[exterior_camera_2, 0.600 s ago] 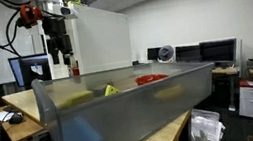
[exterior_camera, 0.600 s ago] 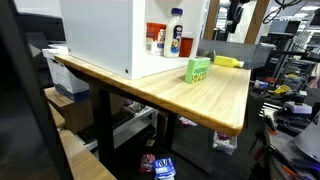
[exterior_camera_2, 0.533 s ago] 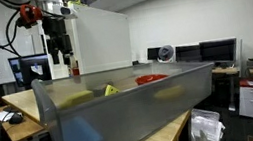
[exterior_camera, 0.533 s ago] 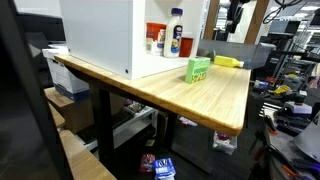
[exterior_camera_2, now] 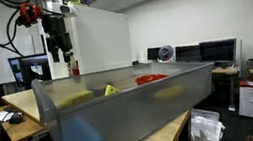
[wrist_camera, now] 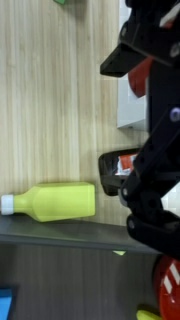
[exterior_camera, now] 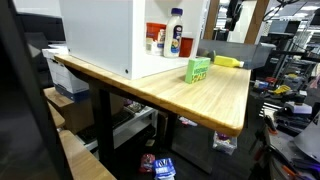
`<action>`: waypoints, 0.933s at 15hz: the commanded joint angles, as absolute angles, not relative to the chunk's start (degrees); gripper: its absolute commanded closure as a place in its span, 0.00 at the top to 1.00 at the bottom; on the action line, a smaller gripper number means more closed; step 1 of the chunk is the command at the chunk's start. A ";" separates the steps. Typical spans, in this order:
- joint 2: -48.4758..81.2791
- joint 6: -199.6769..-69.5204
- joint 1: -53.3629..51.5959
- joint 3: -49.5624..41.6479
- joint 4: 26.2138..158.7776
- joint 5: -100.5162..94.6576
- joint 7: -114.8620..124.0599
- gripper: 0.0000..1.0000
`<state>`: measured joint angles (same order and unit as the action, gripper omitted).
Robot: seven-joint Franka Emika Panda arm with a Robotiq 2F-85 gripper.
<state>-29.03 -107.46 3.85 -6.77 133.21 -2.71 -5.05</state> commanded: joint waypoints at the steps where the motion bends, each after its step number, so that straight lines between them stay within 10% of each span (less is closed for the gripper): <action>1: -32.54 -104.99 1.42 -3.51 128.31 -2.66 -6.47 1.00; 14: -39.02 -111.11 -2.16 1.05 117.09 -3.29 -5.35 1.00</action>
